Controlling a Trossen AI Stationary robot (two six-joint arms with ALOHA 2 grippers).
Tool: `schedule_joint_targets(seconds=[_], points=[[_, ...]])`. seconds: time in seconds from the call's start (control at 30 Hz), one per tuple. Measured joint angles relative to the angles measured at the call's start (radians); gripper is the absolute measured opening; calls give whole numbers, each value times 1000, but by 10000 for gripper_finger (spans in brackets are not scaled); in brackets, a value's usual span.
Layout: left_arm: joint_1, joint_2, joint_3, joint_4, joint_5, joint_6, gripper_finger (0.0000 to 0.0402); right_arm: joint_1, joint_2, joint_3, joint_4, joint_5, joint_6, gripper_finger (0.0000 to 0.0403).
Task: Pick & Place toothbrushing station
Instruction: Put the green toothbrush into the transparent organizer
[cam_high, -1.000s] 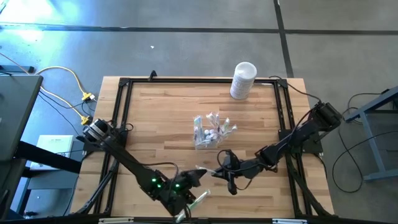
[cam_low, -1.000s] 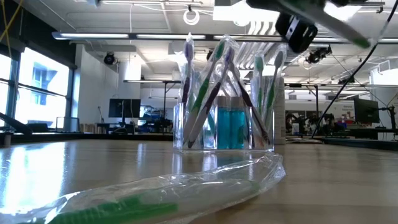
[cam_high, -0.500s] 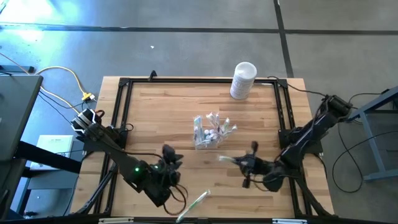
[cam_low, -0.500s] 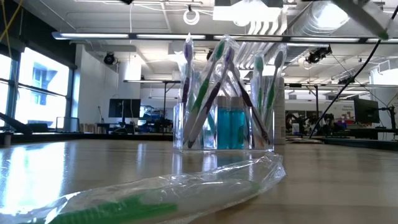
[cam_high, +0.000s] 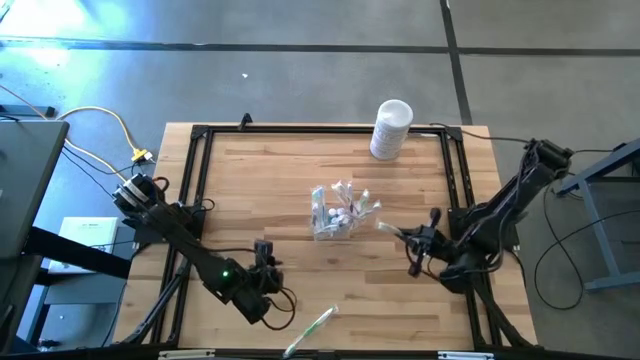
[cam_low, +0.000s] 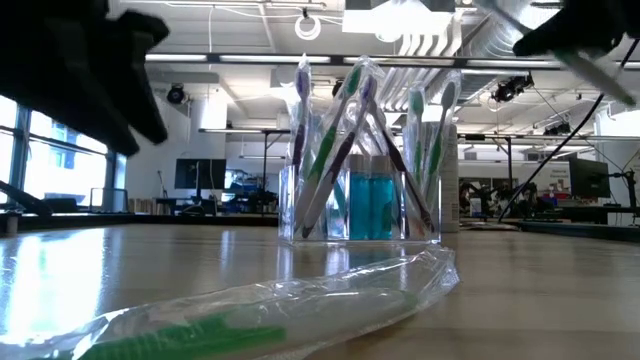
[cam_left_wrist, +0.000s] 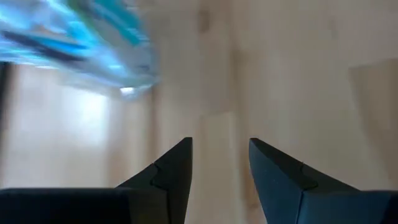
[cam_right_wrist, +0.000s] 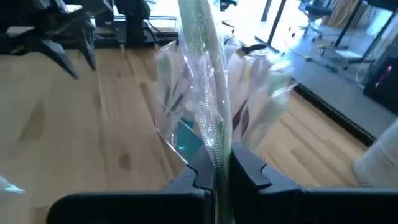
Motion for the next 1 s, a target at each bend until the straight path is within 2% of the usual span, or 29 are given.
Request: schedule_joint_targets(seconds=[0.1, 0.17, 0.3, 0.4, 0.5, 0.63, 0.8, 1.0], points=[[1, 0, -97, 200, 70, 48, 150, -46, 5, -104, 258, -24, -202, 11], [8, 0, -149, 323, 109, 71, 150, -98, 5, -170, 465, -97, -369, 11], [7, 0, -209, 448, 124, 73, 150, -253, 5, -278, 891, -383, -665, 11], [7, 0, -218, 494, 124, 69, 150, -378, 4, -327, 1138, -601, -793, 11], [7, 0, -219, 538, 124, 72, 150, -510, 7, -366, 1262, -792, -821, 11], [7, 0, -220, 587, 128, 72, 150, -639, 33, -402, 1383, -940, -816, 11], [7, 0, -220, 641, 155, 72, 150, -756, 142, -413, 1592, -1078, -816, 11], [7, 0, -220, 660, 176, 73, 150, -863, 347, -411, 1842, -1174, -770, 13]])
